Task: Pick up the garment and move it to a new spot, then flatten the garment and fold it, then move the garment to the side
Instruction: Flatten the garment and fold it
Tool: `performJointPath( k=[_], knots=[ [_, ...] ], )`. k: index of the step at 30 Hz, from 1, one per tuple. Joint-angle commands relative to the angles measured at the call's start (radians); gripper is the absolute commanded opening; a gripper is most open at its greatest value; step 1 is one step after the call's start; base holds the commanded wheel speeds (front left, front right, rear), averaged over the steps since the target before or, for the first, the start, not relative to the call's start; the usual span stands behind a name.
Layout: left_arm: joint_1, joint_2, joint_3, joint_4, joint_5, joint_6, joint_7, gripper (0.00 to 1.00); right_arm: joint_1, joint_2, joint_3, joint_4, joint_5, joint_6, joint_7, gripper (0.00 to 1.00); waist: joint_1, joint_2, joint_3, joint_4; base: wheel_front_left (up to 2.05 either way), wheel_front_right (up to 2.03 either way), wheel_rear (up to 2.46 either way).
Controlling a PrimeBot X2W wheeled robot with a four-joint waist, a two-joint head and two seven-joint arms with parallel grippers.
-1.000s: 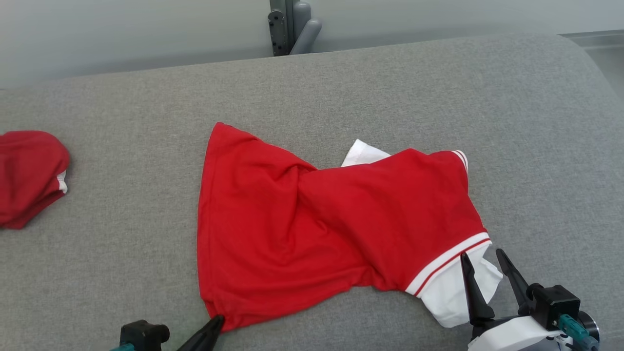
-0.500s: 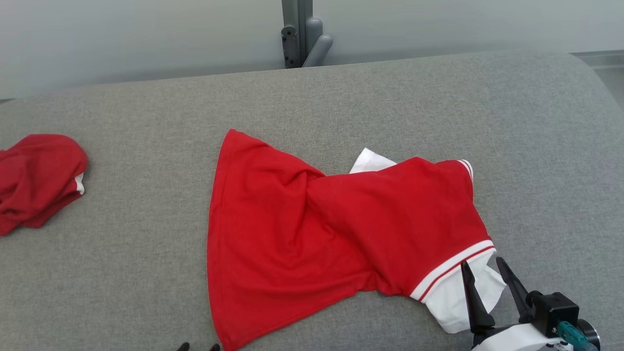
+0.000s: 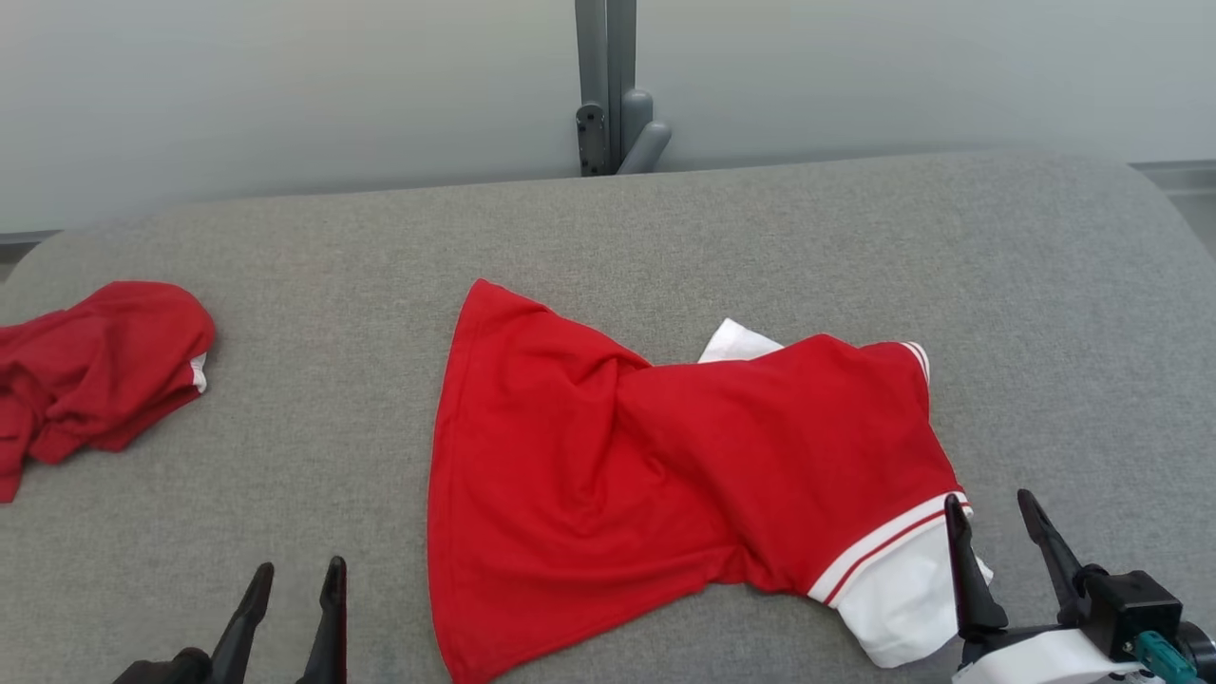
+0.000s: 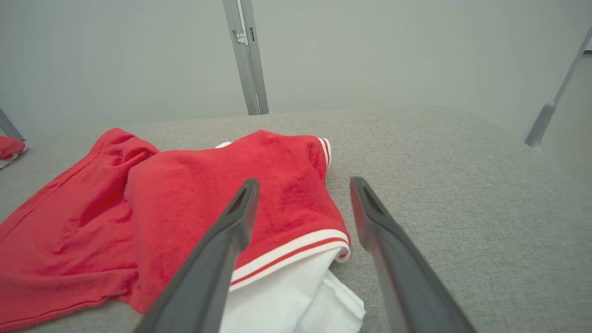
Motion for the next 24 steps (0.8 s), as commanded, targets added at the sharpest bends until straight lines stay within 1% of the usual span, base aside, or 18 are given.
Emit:
performJointPath(
  k=[1,5,8,9,12,14,17,19,24],
  knots=[
    [0.026,-0.02,0.031,0.004,0.044,-0.014,0.0,1.0,0.01,-0.003,-0.01,-0.011,-0.011,0.0,-0.003,1.0,0.0,0.0109,-0.019,0.007,0.0,0.0,0.0],
    [0.053,-0.113,0.142,0.017,0.147,-0.067,0.0,1.0,0.004,-0.008,-0.036,-0.034,-0.04,0.0,-0.003,1.0,0.0,0.0109,-0.026,0.015,0.0,0.0,0.0],
    [0.047,-0.168,0.191,0.05,0.223,-0.116,0.0,1.0,-0.004,-0.016,-0.031,-0.032,-0.053,0.0,-0.003,1.0,0.0,0.0109,-0.023,0.027,0.0,0.0,0.0],
    [0.047,-0.168,0.191,0.05,0.223,-0.116,0.0,1.0,-0.004,-0.016,-0.031,-0.032,-0.053,0.0,-0.003,1.0,0.0,0.0109,-0.023,0.027,0.0,0.0,0.0],
    [0.004,-0.218,0.237,0.075,0.273,-0.163,0.0,1.0,-0.015,-0.026,-0.012,-0.02,-0.055,0.0,-0.003,1.0,0.0,0.0109,-0.011,0.039,0.0,0.0,0.0],
    [-0.027,-0.251,0.268,0.091,0.299,-0.186,0.0,1.0,-0.03,-0.032,0.002,-0.014,-0.062,0.0,-0.003,1.0,0.0,0.0109,0.002,0.044,0.0,0.0,0.0],
    [-0.059,-0.285,0.298,0.121,0.332,-0.209,0.0,1.0,-0.053,-0.029,0.017,-0.003,-0.061,0.0,-0.003,1.0,0.0,0.0109,0.014,0.046,0.0,0.0,0.0],
    [-0.08,-0.298,0.31,0.136,0.349,-0.219,0.0,1.0,-0.064,-0.027,0.024,0.003,-0.06,0.0,-0.003,1.0,0.0,0.0109,0.017,0.045,0.0,0.0,0.0],
    [-0.098,-0.318,0.325,0.165,0.368,-0.228,0.0,1.0,-0.079,-0.022,0.037,0.013,-0.058,0.0,-0.003,1.0,0.0,0.0109,0.021,0.041,0.0,0.0,0.0]
  ],
)
